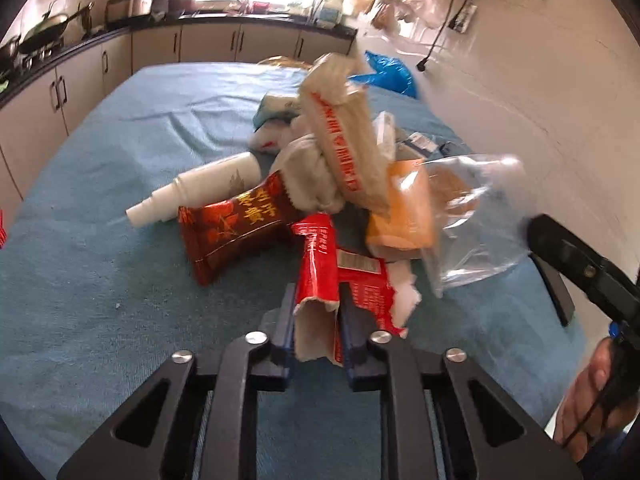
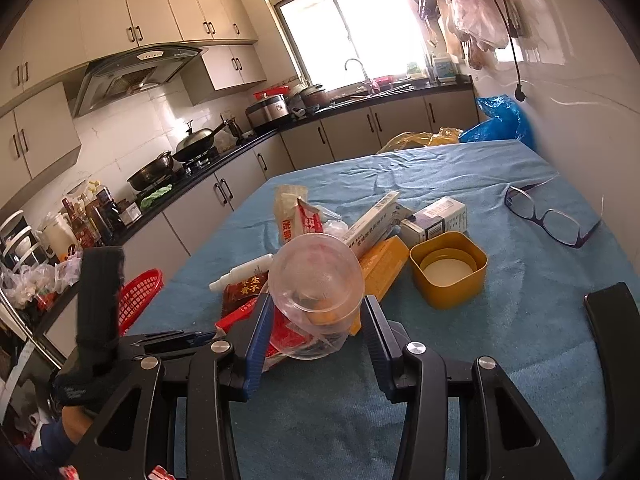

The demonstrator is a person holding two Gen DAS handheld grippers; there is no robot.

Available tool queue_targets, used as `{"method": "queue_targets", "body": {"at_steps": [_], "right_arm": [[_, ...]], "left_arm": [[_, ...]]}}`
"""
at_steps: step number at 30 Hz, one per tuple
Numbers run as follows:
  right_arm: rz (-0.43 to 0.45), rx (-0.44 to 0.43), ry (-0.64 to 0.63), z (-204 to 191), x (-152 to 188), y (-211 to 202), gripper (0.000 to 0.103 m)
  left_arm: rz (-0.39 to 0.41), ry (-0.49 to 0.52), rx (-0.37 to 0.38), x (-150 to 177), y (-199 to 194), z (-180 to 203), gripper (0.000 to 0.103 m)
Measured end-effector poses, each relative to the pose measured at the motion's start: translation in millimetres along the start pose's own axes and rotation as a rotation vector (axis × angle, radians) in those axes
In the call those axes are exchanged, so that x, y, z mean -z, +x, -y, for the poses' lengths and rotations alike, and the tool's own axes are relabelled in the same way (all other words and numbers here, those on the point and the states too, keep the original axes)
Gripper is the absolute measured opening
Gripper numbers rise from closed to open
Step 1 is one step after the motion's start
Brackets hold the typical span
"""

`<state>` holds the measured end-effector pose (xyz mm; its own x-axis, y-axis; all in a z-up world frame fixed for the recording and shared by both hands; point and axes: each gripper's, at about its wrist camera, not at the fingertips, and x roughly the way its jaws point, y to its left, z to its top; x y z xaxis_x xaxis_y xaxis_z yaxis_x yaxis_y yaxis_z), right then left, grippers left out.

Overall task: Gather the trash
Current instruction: 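Grasp the red snack wrapper with the left gripper while the right gripper lifts the cup, then carry the wrapper and cup over the red basket and open both grippers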

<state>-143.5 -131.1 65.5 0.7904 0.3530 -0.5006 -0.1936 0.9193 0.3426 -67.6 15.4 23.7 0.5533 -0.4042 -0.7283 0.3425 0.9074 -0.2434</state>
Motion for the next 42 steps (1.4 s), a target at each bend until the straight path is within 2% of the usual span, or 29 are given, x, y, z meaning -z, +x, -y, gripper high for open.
{"method": "queue_targets", "body": {"at_steps": [4,17,23,30,37,42], "right_arm": [[0.005,-0.006,-0.018,-5,1,-3,0.048],[-0.023,-0.053,-0.098,-40,-2,6,0.048],[-0.054,-0.097,-0.124,-59,-8,18,0.048],[-0.108,-0.183,-0.181,-110,-21,46,0.048],[-0.151,-0.232,-0.228,-156,-34,76,0.048],[-0.215,-0.289,-0.263,-206,-38,117,0.048]], "left_arm": [[0.045,0.011,-0.026,3,-16,0,0.014],[0.157,-0.063,-0.059,14,-81,-40,0.014],[0.216,-0.107,-0.119,15,-114,-68,0.014],[0.275,-0.164,-0.206,18,-150,-108,0.014],[0.309,-0.236,-0.308,25,-177,-159,0.014],[0.316,-0.284,-0.378,32,-190,-193,0.014]]}}
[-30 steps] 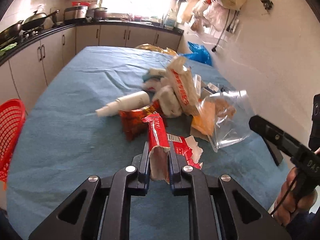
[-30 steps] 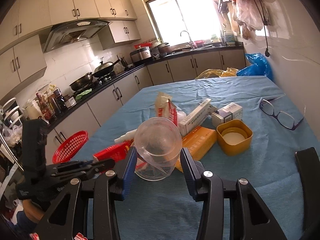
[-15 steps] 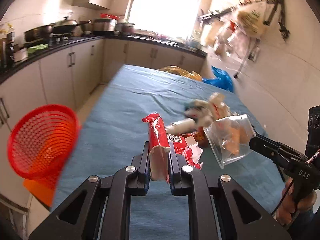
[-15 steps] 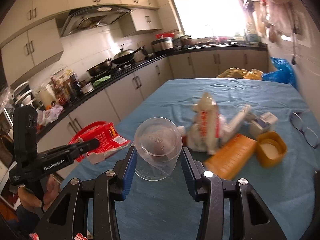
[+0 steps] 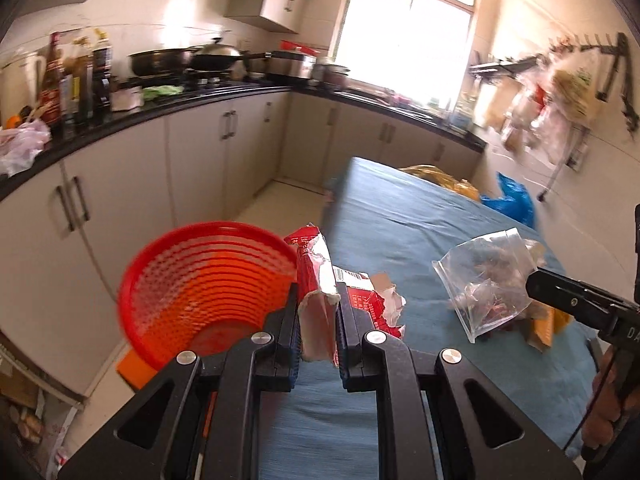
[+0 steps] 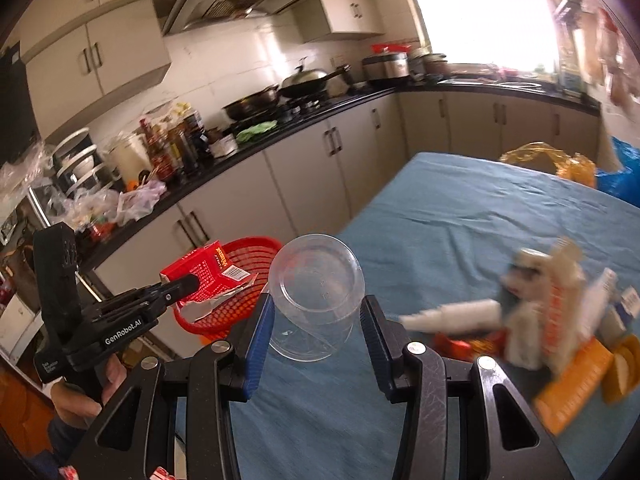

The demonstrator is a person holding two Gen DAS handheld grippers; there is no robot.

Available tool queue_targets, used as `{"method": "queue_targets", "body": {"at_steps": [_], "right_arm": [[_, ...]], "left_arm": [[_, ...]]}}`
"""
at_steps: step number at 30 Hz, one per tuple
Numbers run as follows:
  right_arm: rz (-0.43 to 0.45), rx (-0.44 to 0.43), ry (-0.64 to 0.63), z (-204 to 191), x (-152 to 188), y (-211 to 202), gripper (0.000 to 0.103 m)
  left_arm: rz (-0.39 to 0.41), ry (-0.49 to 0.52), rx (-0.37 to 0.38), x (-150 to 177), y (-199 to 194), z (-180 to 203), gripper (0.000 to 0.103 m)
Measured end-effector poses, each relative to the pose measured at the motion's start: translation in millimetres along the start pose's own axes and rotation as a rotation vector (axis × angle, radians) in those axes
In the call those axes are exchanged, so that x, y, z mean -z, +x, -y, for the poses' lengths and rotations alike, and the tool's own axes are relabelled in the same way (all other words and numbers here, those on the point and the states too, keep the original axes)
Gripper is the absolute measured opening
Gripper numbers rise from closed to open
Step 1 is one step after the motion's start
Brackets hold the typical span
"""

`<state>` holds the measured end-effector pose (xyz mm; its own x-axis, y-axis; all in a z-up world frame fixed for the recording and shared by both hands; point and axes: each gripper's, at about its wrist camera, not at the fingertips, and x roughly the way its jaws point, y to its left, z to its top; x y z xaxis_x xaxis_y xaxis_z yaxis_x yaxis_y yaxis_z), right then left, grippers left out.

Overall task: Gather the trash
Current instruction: 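Carry the wrapper and cup over the red basket and open both grippers, then grasp the brown snack packet with the left gripper while the right grasps the orange square container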

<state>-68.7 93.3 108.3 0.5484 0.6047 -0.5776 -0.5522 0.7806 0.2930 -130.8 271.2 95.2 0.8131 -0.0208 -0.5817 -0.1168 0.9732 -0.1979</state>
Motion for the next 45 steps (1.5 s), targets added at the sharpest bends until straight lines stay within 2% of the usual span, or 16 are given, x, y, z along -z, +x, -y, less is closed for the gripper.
{"method": "queue_targets", "body": {"at_steps": [8,15,16,18,19,22,29,38,45], "right_arm": [[-0.068,-0.056,-0.043,-47,-28,76,0.048],[-0.102,-0.076,-0.026,-60,-37,122,0.050],[-0.118,-0.082,-0.017,-64,-40,137,0.050],[-0.121,-0.078,-0.005,-63,-40,143,0.057],[-0.121,-0.078,-0.005,-63,-40,143,0.057],[-0.087,-0.058,-0.006,-55,-36,126,0.057],[0.002,0.019,-0.006,-28,-17,63,0.063],[0.064,0.080,0.080,32,16,-15,0.063],[0.162,0.185,0.252,114,45,-93,0.062]], "left_arm": [[-0.029,-0.063,-0.095,-1,16,-54,0.014],[-0.030,-0.083,-0.156,-3,27,-78,0.016],[-0.029,-0.082,-0.168,-3,29,-79,0.021],[-0.023,-0.086,-0.172,-2,29,-80,0.041],[-0.011,-0.090,-0.175,-1,26,-80,0.057],[0.026,-0.073,-0.186,1,17,-74,0.059],[0.038,-0.050,-0.094,8,8,-42,0.059],[-0.011,0.080,0.032,21,18,45,0.063],[-0.052,0.248,0.110,34,29,118,0.067]]}}
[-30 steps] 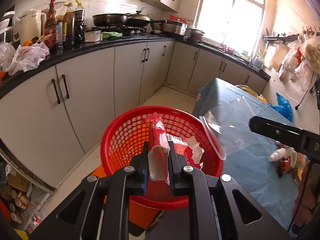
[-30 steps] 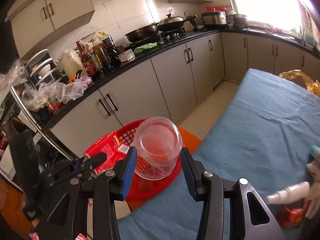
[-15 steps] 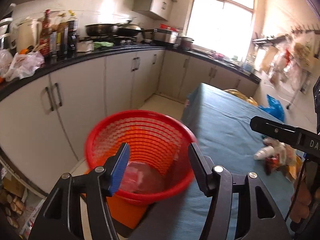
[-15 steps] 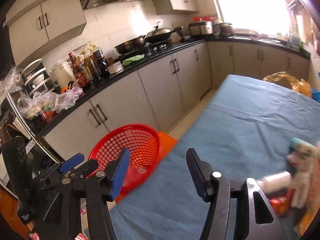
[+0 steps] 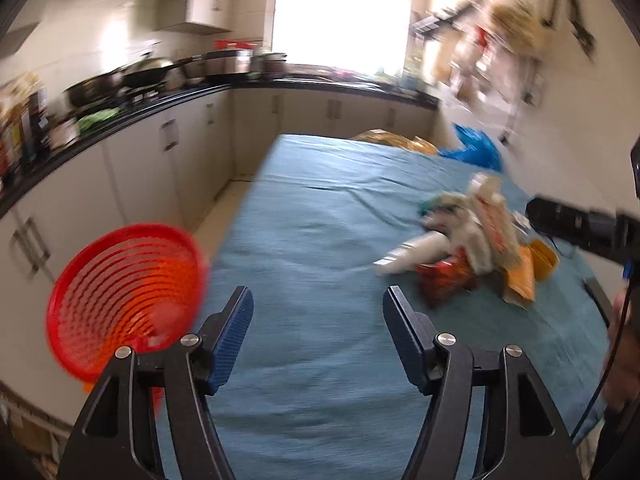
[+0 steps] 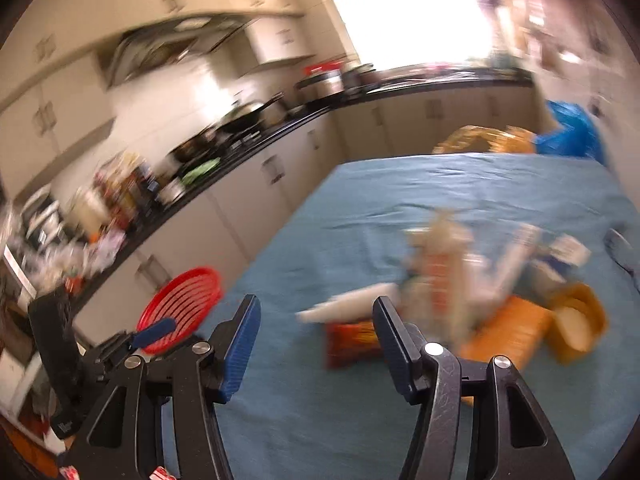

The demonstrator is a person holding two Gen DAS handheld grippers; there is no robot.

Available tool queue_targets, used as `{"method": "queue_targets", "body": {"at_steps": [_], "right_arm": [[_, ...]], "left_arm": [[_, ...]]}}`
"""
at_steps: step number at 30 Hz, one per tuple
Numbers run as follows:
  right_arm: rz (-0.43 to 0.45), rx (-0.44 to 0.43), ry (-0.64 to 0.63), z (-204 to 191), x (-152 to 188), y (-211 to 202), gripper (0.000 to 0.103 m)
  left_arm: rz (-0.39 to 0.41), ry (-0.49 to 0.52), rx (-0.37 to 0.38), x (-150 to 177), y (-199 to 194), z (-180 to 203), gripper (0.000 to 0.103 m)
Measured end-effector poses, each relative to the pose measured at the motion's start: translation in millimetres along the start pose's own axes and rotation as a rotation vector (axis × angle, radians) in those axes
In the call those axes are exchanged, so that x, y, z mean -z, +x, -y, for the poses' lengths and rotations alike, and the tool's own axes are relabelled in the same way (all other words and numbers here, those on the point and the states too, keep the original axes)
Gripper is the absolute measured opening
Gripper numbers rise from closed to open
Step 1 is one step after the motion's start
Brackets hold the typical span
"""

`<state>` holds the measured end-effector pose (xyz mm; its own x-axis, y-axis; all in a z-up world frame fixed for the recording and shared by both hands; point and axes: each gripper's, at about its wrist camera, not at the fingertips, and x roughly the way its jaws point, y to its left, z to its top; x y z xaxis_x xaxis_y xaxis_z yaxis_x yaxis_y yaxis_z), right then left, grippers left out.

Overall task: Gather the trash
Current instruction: 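Grasp the brown snack packet with the left gripper while the right grasps the orange square container, then lift the brown packet and orange container and carry both toward the red basket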

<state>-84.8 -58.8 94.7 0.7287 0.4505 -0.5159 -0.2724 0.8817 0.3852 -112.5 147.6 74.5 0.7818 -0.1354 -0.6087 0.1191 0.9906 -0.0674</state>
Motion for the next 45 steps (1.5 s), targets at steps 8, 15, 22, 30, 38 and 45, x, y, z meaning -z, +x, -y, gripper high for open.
{"method": "queue_targets", "body": {"at_steps": [8,15,22,30,38,45], "right_arm": [[0.076,0.226,0.126,93,2,-43,0.050],[0.089,0.320,0.242,153,2,-49,0.050],[0.049,0.378,0.308,185,8,-44,0.044],[-0.035,0.399,0.263,182,17,-24,0.040],[-0.087,0.435,0.225,180,21,-8,0.027],[-0.056,0.464,0.200,175,25,-9,0.011]], "left_arm": [[-0.035,0.258,0.072,-5,27,80,0.076],[-0.079,0.445,0.066,-11,65,128,0.077],[-0.123,0.506,0.048,-18,95,144,0.077],[-0.177,0.468,0.071,-10,118,145,0.053],[-0.232,0.328,0.092,-17,131,132,0.031],[-0.115,0.219,0.138,-16,104,119,0.031]]}}
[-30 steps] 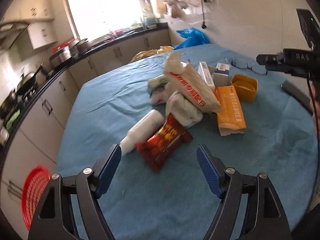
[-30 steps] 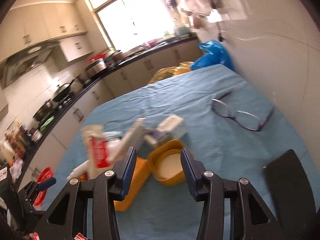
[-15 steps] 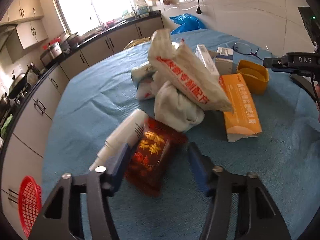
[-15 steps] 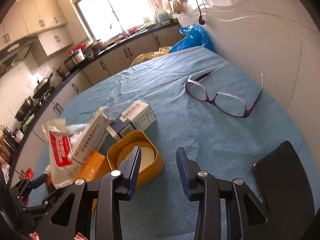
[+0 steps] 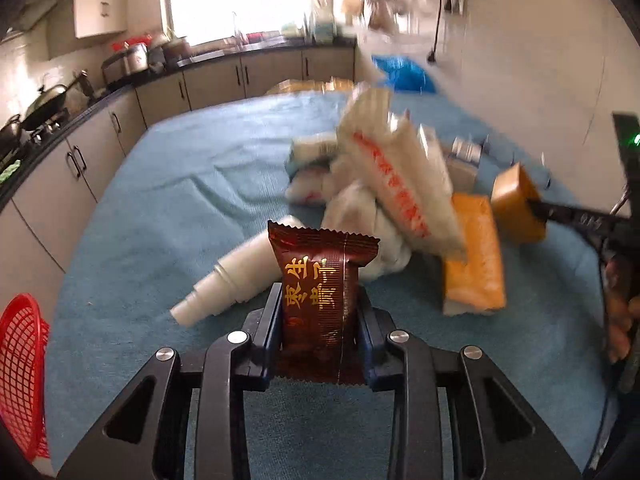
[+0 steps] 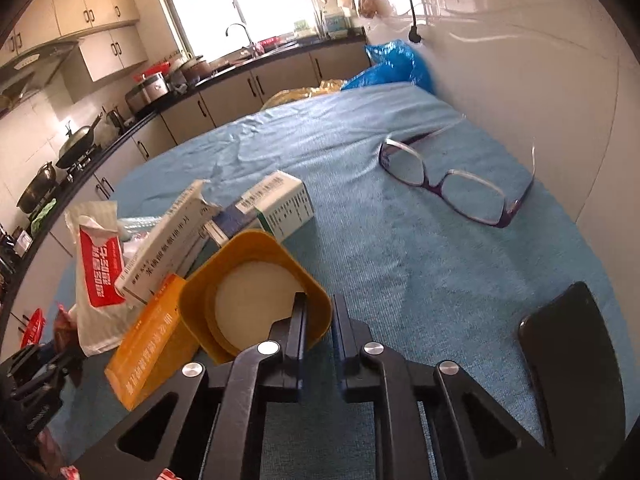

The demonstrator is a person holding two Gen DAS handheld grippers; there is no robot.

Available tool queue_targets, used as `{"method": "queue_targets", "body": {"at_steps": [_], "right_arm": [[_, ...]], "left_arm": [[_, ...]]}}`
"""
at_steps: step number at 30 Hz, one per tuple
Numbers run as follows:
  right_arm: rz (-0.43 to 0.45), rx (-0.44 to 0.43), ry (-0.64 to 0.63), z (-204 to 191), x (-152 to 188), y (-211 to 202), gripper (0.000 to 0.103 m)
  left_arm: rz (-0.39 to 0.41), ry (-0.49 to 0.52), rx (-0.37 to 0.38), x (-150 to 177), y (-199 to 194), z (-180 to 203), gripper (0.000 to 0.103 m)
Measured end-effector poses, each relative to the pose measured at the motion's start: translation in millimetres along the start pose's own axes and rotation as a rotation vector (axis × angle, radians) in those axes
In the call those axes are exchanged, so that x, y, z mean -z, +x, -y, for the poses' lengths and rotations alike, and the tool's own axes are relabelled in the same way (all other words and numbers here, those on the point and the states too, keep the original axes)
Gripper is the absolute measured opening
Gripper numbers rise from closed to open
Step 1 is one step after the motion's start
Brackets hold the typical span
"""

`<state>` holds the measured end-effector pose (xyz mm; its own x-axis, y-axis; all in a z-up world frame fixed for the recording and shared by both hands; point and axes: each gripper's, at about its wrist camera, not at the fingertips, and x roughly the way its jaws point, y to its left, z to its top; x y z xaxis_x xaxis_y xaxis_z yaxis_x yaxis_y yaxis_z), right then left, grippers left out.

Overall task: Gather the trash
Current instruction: 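Lift the brown packet and orange container and carry both toward the red basket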

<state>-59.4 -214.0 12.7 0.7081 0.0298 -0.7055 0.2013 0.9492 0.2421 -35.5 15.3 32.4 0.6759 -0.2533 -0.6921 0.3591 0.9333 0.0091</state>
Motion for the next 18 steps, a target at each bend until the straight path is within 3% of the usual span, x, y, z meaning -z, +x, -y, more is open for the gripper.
{"method": "queue_targets", "body": {"at_steps": [7,18], "right_arm": [[0.084,-0.031,0.008,-2,-1,-17,0.011],[0.151,-0.062,-0.061,-21,1,-31,0.011]], "left_arm": [[0.094,-0.082,-0.022,-4,-13,-14,0.031],[0.094,-0.107,-0.020,-5,-12,-19,0.031]]}}
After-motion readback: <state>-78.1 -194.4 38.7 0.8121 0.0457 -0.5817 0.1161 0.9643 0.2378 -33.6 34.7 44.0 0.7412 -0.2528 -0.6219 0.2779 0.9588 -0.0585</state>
